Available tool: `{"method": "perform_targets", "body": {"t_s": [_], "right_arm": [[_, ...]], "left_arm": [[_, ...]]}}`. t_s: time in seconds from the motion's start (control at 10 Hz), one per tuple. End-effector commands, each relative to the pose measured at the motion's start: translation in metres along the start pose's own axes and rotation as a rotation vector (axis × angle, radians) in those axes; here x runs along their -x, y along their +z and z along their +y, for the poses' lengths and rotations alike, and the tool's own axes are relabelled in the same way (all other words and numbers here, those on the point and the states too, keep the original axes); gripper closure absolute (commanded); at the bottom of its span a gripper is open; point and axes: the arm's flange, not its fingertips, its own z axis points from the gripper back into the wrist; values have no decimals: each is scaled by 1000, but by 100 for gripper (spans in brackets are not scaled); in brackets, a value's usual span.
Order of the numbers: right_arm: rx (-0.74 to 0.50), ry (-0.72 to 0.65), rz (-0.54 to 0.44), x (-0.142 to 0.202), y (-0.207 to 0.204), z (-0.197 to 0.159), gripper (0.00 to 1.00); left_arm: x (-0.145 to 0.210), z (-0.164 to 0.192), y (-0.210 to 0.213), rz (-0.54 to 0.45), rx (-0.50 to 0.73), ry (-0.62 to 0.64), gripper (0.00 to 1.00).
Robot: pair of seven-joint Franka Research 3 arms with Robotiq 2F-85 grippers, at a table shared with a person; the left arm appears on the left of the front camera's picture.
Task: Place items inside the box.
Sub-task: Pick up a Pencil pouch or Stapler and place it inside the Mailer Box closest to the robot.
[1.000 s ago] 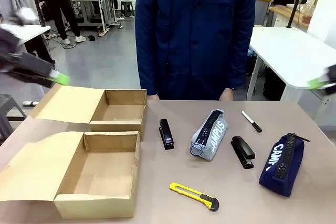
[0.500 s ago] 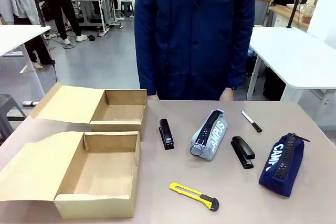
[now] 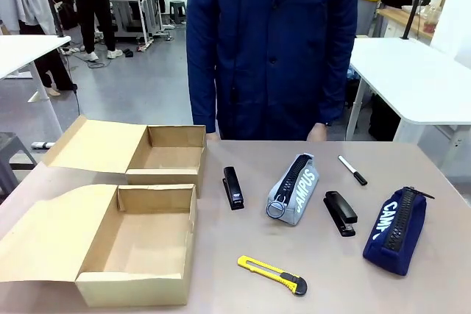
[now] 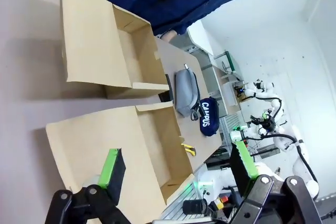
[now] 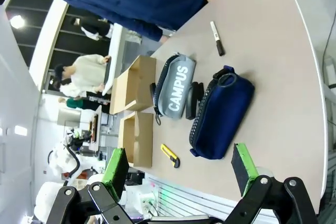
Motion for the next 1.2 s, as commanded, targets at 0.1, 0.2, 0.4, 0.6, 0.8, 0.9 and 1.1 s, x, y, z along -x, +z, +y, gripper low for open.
{"method": "perform_targets", "body": {"t_s": [0.1,0.2,0.4,0.6,0.8,0.9,1.1], "right_arm": [[0,0,0,0,0,0,0],[81,84,48,2,-23,16,0],[77,294,204,9,-88,64,0],[155,439,313,12,-148,96,0],[147,330,226,-9,-99,72,0],[156,263,152,-10,-65,51,0],[189,145,23,7,-19,10,0]], "left_arm": [[1,5,5,-20,9,-18,0],[1,5,5,-20,9,-18,0],[1,5,5,-20,9,-18,0],[1,5,5,-20,9,-18,0],[1,5,5,-20,9,-18,0],[1,5,5,-20,9,-18,0],[1,5,5,-20,9,-18,0]]}}
